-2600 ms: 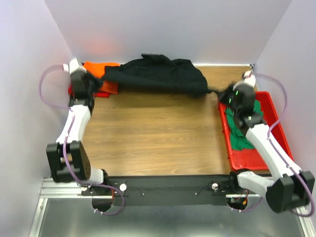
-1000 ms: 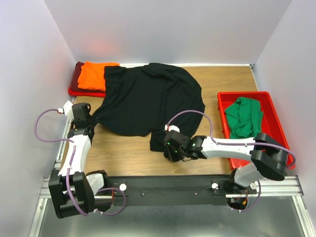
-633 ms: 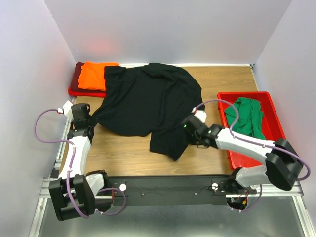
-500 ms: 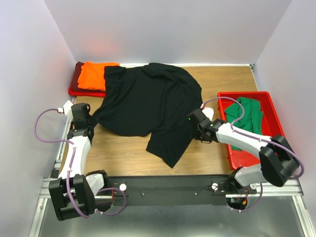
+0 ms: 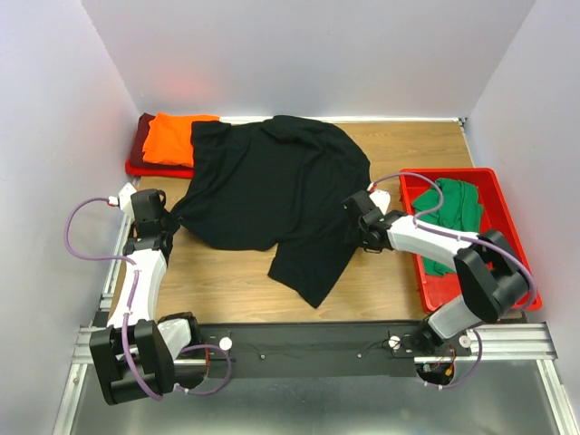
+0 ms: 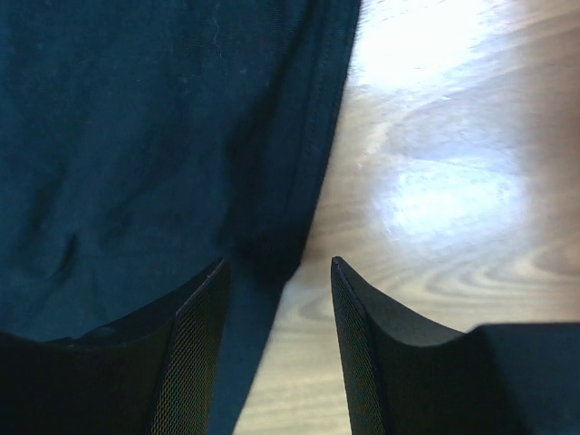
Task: Fold and stack the t-shirts
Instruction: Flatten the tshirt out
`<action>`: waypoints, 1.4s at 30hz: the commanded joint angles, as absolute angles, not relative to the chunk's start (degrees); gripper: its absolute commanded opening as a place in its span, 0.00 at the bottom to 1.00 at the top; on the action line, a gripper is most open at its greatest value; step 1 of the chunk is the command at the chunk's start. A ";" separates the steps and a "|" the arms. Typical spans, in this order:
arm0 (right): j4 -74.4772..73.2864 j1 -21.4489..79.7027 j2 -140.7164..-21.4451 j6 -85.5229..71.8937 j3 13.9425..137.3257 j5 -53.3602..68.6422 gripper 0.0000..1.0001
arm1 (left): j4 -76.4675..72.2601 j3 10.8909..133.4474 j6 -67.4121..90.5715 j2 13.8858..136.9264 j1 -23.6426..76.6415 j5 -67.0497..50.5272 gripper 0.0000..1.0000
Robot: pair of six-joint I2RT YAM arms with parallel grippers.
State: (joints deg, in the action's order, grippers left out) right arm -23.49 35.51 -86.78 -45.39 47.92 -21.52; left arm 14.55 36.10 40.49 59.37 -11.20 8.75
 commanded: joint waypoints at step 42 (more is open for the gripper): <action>-44.83 32.08 -67.22 -34.99 85.66 -34.27 0.00 | 16.70 58.86 40.43 49.47 -11.69 0.26 0.00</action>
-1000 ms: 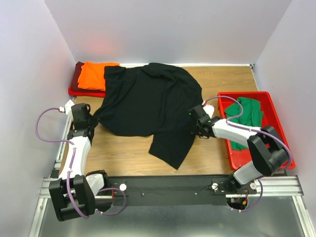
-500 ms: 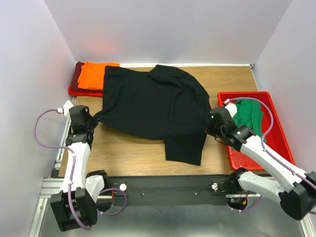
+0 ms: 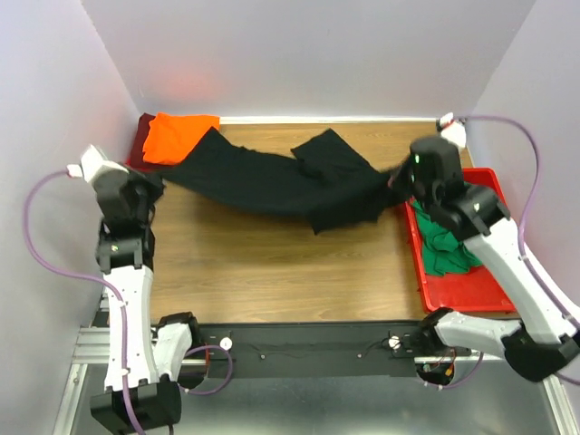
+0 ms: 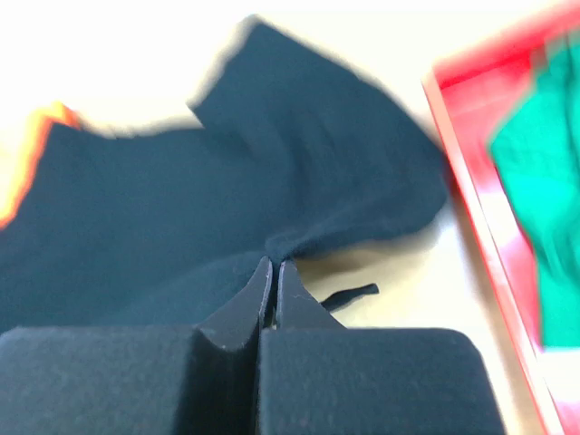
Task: Fold and stack the t-shirts
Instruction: Flatten the tshirt out
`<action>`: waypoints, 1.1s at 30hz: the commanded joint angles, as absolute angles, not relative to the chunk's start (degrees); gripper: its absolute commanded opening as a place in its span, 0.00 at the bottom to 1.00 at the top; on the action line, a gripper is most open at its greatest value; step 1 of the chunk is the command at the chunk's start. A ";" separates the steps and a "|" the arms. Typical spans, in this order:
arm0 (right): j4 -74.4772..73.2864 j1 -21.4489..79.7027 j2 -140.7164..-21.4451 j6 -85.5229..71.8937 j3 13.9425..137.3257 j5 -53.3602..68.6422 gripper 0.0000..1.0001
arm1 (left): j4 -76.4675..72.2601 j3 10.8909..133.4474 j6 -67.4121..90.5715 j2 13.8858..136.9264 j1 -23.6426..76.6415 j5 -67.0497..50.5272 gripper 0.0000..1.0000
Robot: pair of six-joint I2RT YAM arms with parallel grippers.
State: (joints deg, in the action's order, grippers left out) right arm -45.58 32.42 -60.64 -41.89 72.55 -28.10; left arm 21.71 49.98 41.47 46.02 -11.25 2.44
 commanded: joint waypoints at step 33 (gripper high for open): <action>-22.35 17.50 -112.13 -16.00 146.50 -11.70 0.00 | -5.87 103.17 43.24 88.90 -11.69 -9.66 0.00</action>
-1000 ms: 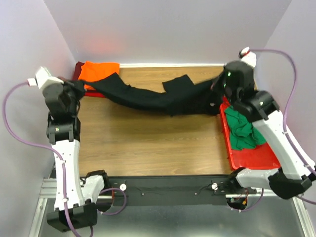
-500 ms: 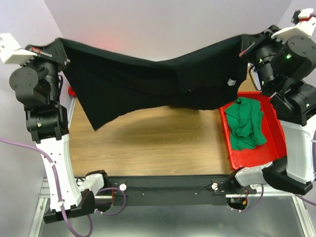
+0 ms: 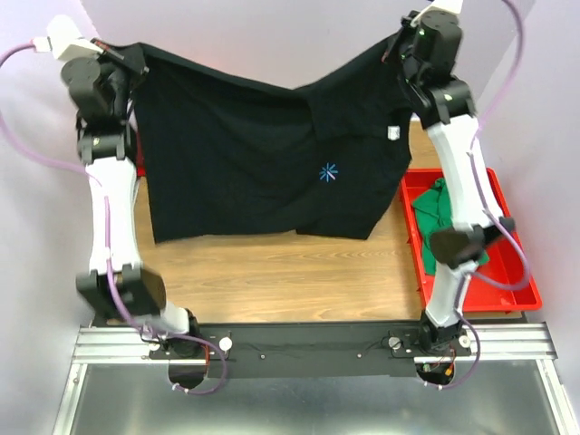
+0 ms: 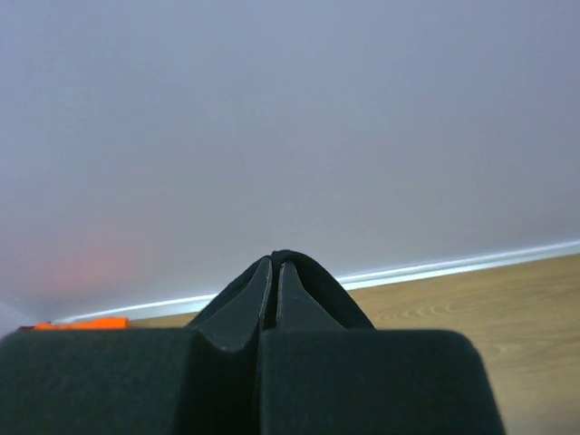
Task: Fold and stack the t-shirts
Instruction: Flatten the tshirt out
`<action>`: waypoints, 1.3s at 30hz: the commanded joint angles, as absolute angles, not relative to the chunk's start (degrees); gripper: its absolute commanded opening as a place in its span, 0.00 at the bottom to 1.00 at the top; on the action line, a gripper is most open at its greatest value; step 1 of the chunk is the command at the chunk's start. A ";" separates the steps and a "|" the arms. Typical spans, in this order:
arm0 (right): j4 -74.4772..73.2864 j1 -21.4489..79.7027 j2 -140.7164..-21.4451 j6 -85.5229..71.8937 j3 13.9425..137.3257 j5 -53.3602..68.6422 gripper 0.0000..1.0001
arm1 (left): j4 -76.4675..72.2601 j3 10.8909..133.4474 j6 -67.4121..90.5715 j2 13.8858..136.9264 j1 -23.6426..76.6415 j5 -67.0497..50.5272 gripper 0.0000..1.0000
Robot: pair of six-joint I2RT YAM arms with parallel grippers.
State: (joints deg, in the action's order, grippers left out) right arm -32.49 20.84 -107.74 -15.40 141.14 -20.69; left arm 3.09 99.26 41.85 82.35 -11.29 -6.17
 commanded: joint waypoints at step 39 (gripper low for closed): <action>-9.63 16.61 -77.87 -33.74 55.64 -10.02 0.01 | -5.82 52.48 49.66 82.46 -14.50 -5.90 0.00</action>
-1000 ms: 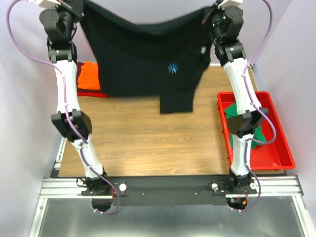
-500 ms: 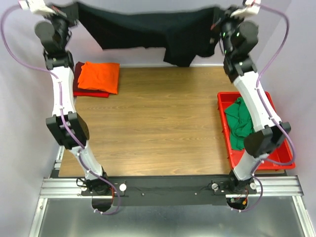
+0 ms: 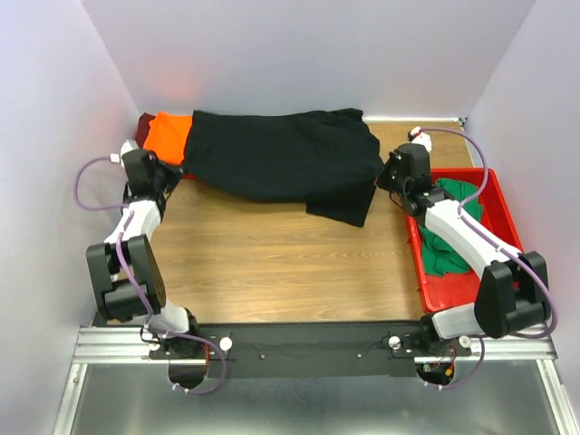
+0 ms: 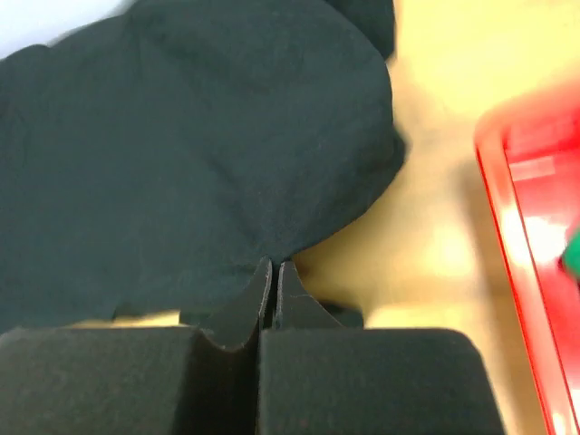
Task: Fold and stack the t-shirts
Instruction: Flatten the tshirt out
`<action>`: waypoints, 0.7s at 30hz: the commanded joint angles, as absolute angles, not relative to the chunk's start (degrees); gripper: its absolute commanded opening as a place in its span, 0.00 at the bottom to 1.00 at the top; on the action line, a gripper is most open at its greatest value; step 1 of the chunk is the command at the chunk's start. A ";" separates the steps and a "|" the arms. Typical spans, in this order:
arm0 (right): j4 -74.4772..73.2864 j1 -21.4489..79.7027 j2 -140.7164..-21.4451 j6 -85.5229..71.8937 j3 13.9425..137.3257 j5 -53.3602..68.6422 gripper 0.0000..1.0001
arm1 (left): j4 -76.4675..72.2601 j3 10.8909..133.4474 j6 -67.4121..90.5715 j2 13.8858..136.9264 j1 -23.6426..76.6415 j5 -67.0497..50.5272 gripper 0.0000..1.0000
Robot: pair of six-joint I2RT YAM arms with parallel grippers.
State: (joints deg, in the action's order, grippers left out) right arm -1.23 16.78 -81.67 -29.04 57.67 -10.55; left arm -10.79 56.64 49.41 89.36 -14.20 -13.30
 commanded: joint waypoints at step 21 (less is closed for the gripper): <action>-34.19 16.70 -71.37 -37.17 44.04 -8.00 0.00 | 11.69 35.78 40.87 71.29 -14.68 3.60 0.00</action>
